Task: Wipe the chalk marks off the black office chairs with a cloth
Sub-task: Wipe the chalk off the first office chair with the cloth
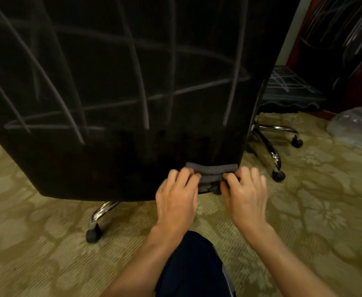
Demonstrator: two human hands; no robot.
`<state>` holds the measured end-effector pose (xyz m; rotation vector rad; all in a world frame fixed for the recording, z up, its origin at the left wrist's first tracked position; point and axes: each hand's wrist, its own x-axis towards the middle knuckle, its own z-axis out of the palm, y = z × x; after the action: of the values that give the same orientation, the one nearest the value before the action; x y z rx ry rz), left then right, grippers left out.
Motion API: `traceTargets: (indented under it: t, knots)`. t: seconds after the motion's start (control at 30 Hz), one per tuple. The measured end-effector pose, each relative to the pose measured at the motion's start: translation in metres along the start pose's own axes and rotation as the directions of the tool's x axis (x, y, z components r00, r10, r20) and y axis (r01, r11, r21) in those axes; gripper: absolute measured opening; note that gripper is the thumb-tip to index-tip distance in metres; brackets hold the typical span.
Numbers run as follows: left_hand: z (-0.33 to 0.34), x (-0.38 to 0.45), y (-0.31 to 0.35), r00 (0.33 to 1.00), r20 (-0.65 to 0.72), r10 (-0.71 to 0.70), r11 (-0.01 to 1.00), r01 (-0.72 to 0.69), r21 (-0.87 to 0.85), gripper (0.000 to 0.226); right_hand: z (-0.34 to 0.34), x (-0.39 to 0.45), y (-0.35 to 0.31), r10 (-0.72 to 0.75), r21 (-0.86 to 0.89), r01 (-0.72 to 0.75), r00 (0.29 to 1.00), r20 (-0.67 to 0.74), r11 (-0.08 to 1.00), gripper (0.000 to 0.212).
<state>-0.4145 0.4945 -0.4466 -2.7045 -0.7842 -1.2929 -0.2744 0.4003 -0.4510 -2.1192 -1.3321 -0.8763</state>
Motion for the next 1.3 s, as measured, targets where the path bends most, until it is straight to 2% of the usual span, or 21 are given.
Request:
traceTargets:
  t: [0.07,0.17,0.23,0.3,0.43,0.5,0.57,0.63,0.73,0.8,0.9,1.0,1.07,1.17,1.3]
  knots:
    - [-0.008,0.018,0.012,0.999,-0.043,0.007,0.999,-0.009,-0.04,0.017,-0.012,0.016,0.006,-0.037,-0.013,0.037,0.999,-0.023,0.999,0.015]
    - [-0.029,0.062,0.032,0.986,-0.168,0.019,0.997,-0.032,-0.076,0.013,-0.045,0.059,0.021,-0.066,0.02,0.071,0.98,-0.189,0.997,0.012]
    - [-0.038,0.087,0.041,0.978,-0.204,0.04,0.997,-0.053,-0.062,0.014,-0.059,0.084,0.026,-0.077,0.015,0.084,0.963,-0.258,0.996,0.011]
    - [-0.035,0.097,0.043,0.985,-0.16,0.068,0.997,-0.071,-0.014,0.015,-0.056,0.091,0.028,-0.106,0.013,0.112,0.968,-0.228,0.994,0.009]
    - [-0.013,0.064,0.028,0.995,-0.029,0.094,0.994,-0.092,0.064,0.013,-0.024,0.059,0.031,-0.09,0.121,0.098,0.993,-0.071,0.988,0.011]
    - [-0.006,0.043,0.022,0.997,0.023,0.067,0.996,-0.069,0.056,0.014,-0.012,0.036,0.03,-0.074,0.176,0.074,0.997,-0.005,0.982,0.016]
    - [-0.008,0.042,0.022,0.999,0.015,0.031,0.999,-0.032,0.039,0.016,-0.011,0.034,0.028,-0.065,0.23,0.062,0.998,0.002,0.971,0.023]
    - [-0.018,0.062,0.03,0.998,-0.065,0.018,1.0,-0.017,0.017,0.015,-0.024,0.059,0.028,-0.042,0.267,0.059,0.997,-0.07,0.962,0.022]
    - [-0.042,0.115,0.046,0.975,-0.22,0.01,1.0,-0.015,-0.017,0.015,-0.056,0.113,0.032,-0.014,0.268,0.085,0.966,-0.257,0.96,0.02]
    - [-0.049,0.137,0.053,0.963,-0.27,0.025,1.0,-0.028,-0.01,0.017,-0.067,0.132,0.035,0.004,0.263,0.084,0.949,-0.316,0.961,0.021]
    - [-0.034,0.121,0.045,0.974,-0.214,0.069,0.998,-0.064,0.03,0.019,-0.052,0.114,0.039,-0.01,0.266,0.081,0.967,-0.256,0.961,0.024]
    - [-0.01,0.074,0.026,0.994,-0.085,0.071,0.996,-0.065,0.066,0.018,-0.023,0.073,0.038,-0.058,0.266,0.075,0.996,-0.074,0.961,0.027]
    - [-0.005,0.066,0.024,0.997,-0.067,0.036,0.998,-0.033,0.055,0.02,-0.02,0.069,0.038,-0.053,0.291,0.057,0.998,-0.021,0.955,0.027]
    - [-0.018,0.097,0.039,0.986,-0.168,-0.004,1.0,0.006,0.014,0.02,-0.04,0.105,0.039,-0.006,0.314,0.045,0.992,-0.124,0.948,0.025]
    - [-0.049,0.157,0.058,0.952,-0.307,-0.014,1.0,0.009,-0.017,0.02,-0.075,0.168,0.038,0.087,0.367,0.04,0.942,-0.323,0.929,0.022]
